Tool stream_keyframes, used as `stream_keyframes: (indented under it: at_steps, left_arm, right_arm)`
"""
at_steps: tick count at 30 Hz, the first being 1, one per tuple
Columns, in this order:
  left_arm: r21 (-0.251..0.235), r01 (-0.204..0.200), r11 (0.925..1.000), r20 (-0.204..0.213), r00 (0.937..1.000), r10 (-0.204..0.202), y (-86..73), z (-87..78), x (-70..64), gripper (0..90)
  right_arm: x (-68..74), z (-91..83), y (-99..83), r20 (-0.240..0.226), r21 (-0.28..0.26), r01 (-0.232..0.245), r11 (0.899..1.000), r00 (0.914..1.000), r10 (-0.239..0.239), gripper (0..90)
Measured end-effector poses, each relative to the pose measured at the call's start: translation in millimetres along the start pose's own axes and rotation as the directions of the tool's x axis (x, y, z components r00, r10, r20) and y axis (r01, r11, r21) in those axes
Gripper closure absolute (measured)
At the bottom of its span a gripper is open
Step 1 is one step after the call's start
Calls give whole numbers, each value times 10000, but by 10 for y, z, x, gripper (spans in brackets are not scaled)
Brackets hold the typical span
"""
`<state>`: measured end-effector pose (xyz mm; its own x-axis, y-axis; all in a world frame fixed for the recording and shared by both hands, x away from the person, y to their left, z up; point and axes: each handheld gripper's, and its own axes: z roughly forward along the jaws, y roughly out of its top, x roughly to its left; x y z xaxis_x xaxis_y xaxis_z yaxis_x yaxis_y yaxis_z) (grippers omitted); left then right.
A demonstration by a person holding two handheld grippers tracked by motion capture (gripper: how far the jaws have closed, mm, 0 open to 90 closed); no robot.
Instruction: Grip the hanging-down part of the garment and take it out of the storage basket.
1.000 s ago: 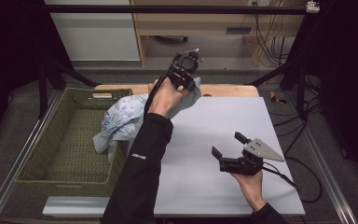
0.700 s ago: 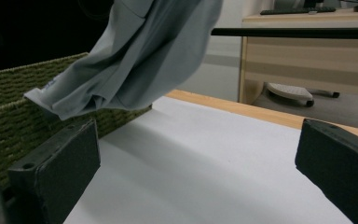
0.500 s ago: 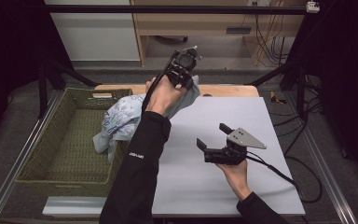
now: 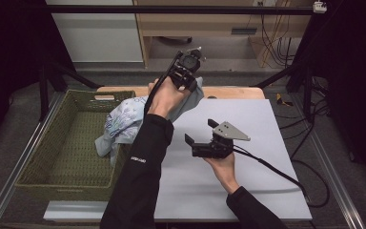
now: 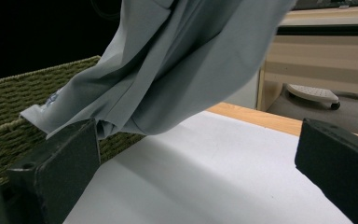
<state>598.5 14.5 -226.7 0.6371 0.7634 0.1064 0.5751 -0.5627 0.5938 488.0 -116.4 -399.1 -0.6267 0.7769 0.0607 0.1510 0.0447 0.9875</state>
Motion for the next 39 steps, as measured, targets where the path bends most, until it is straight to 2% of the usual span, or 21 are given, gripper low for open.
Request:
stream_keyframes:
  at_steps: [1, 3, 5, 12, 13, 16, 18, 19, 20, 21, 22, 24, 25, 26, 27, 29, 31, 32, 35, 36, 39]
  left_arm:
    - [52, -42, 10000, -5, 10000, 42, 0, 1, 5, 839]
    - [172, -162, 9997, -23, 9999, 163, 3, 3, 11, 839]
    - [94, -65, 9999, -30, 10000, 66, 3, 14, 2, 839]
    - [227, -241, 9995, -25, 9997, 242, -2, -10, 10, 839]
    - [57, -55, 10000, -32, 10000, 56, -5, -1, 1, 839]
    - [176, -213, 9996, -47, 9998, 214, -4, -17, 12, 839]
    - [278, -337, 9990, -22, 9994, 337, -5, -26, 22, 839]
    - [187, -208, 9996, -28, 9998, 209, -11, -23, 23, 839]
    - [176, -154, 9997, -15, 9999, 154, -15, -25, 25, 839]
    - [176, -154, 9997, -15, 9999, 154, -15, -25, 25, 839]
    - [92, -93, 9999, -24, 10000, 93, -21, -30, 31, 839]
    - [150, -139, 9998, -22, 9999, 139, -26, -40, 47, 839]
    - [133, -93, 9999, -10, 10000, 93, -29, -41, 47, 839]
    - [51, -39, 10000, -17, 10000, 39, -31, -38, 44, 839]
    - [140, -132, 9998, -16, 9999, 132, -31, -45, 49, 839]
    - [166, -136, 9998, -16, 9999, 137, -35, -49, 52, 839]
    - [89, -66, 9999, -25, 10000, 66, -37, -47, 54, 839]
    - [92, -59, 9999, -23, 10000, 60, -38, -46, 56, 839]
    - [174, -90, 9998, -29, 10000, 90, -42, -40, 61, 839]
    - [144, -50, 9999, -44, 10000, 51, -44, -36, 57, 839]
    - [142, -61, 9999, -43, 10000, 61, -48, -40, 53, 840]
  right_arm:
    - [27, 31, 6, -47, -75, -161, 9998, 9999, 161, 4]
    - [53, 88, 13, -45, -73, -158, 9998, 9999, 157, 3]
    - [76, 145, 24, -68, -10, -98, 10000, 9999, 98, 3]
    - [128, 310, 66, -58, -101, -205, 9997, 9998, 205, 3]
    - [128, 330, 67, -70, -35, -236, 9997, 9997, 236, 3]
    - [146, 405, 63, -84, 6, -263, 9997, 9996, 263, 4]
    - [147, 433, 57, -83, -21, -155, 9999, 9998, 155, 5]
    - [145, 478, 50, -193, 117, 64, 9999, 9998, -61, 6]
    - [146, 506, 47, -245, 13, 174, 9998, 9996, -173, 6]
    - [149, 528, 49, -268, 113, 163, 9998, 9995, -160, 6]
    - [160, 564, 55, -232, 199, -65, 9998, 9997, 69, 7]
    - [153, 611, 54, -281, 203, -141, 9997, 9995, 147, 9]
    - [145, 642, 50, -282, 134, 6, 9999, 9996, -2, 11]
    - [159, 667, 56, -301, 173, -126, 9998, 9995, 131, 13]
    - [184, 685, 57, -360, 224, -464, 9987, 9982, 472, 13]
    - [202, 749, 46, -247, 246, -592, 9979, 9979, 598, 19]
    - [198, 796, 28, -318, 372, -560, 9977, 9979, 572, 26]
    - [207, 820, 24, -362, 450, -727, 9963, 9966, 743, 34]
    - [202, 889, 11, -315, 466, -631, 9969, 9974, 646, 53]
    - [185, 903, 3, -405, 460, -548, 9974, 9976, 567, 75]
    - [166, 945, -5, -398, 393, -805, 9960, 9958, 821, 141]
